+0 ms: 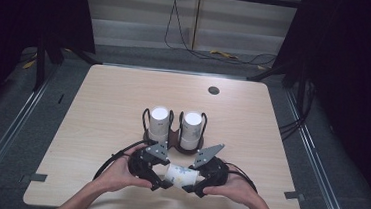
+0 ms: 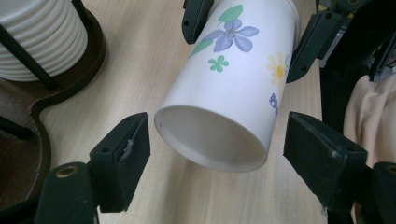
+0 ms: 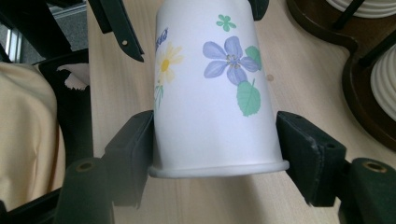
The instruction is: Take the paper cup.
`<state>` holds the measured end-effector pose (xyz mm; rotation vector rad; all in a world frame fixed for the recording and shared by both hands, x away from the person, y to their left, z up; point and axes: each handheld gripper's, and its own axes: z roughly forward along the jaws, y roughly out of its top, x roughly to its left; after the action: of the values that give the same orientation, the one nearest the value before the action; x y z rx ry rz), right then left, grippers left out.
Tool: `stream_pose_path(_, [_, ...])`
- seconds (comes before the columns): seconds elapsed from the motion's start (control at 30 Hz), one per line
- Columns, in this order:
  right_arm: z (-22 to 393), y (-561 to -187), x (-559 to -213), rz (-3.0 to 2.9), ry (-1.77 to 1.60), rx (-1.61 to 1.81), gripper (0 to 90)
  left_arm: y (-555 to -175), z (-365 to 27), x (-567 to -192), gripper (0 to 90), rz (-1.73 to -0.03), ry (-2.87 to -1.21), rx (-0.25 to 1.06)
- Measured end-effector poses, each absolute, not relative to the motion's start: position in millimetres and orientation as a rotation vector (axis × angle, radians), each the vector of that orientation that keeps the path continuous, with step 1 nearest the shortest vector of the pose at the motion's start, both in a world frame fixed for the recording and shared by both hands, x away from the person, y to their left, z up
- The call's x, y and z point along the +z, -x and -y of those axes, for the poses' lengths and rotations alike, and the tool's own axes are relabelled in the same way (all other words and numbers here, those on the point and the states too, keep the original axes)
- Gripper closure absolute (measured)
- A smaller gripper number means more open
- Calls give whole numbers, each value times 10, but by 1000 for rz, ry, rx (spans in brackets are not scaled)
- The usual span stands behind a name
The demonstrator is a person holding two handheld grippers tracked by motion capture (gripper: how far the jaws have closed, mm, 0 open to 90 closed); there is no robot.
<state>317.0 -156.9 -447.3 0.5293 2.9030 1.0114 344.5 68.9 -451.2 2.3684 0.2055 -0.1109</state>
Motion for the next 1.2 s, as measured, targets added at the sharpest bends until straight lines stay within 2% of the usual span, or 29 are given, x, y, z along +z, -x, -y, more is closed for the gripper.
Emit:
stream_pose_path(0.2, [1528, -3167, -4485, -2921, -503, 999, 307, -3440, -666, -4503, 230, -188, -2365, -141])
stream_pose_path(0.43, [1488, -3142, -4468, -2921, -469, 1019, 307, -3418, -645, -4522, 283, -133, -2391, -142])
stream_pose_path(0.6, [1451, -3129, -4491, -2937, -434, 1012, 306, -3385, -604, -4539, 272, -96, -2419, -144])
stream_pose_path(0.83, [1445, -3109, -4493, -2939, -412, 1006, 303, -3384, -603, -4549, 310, -64, -2451, -154])
stream_pose_path(0.97, [1469, -3118, -4488, -2923, -432, 1026, 276, -3385, -603, -4578, 351, -51, -2417, -175])
stream_pose_path(1.2, [1499, -3134, -4518, -2910, -450, 1091, 240, -3386, -612, -4573, 360, -67, -2400, -195])
